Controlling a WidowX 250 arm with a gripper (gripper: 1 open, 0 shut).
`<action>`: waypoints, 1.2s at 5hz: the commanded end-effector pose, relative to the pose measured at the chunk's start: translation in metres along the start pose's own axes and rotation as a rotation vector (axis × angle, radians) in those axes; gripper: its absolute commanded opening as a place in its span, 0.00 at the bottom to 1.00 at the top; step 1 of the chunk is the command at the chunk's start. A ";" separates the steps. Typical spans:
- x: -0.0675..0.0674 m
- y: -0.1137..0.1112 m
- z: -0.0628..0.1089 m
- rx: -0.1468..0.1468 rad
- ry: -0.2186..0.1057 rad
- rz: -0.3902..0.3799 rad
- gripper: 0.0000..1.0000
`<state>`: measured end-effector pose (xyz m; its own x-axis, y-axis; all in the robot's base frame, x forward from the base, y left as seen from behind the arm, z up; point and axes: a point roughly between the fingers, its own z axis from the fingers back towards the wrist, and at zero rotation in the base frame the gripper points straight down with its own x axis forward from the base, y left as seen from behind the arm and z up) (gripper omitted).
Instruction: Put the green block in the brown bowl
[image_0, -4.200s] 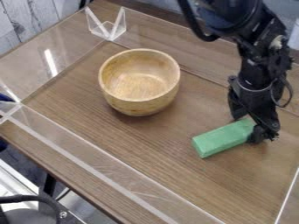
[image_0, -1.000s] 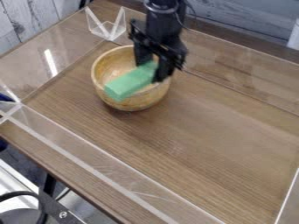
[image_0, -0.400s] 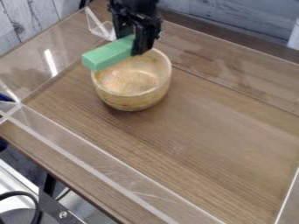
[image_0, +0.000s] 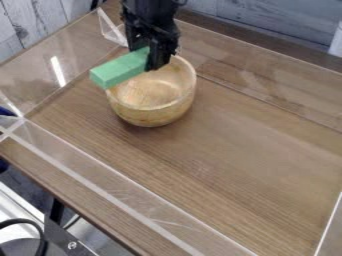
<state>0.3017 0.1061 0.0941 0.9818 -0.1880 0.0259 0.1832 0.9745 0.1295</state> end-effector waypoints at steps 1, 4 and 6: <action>0.005 0.004 0.009 0.029 -0.033 -0.003 0.00; -0.004 0.008 -0.014 -0.006 -0.022 -0.070 0.00; -0.006 0.002 -0.021 -0.011 -0.025 -0.070 0.00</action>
<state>0.2918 0.1100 0.0570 0.9658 -0.2592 -0.0044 0.2586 0.9620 0.0878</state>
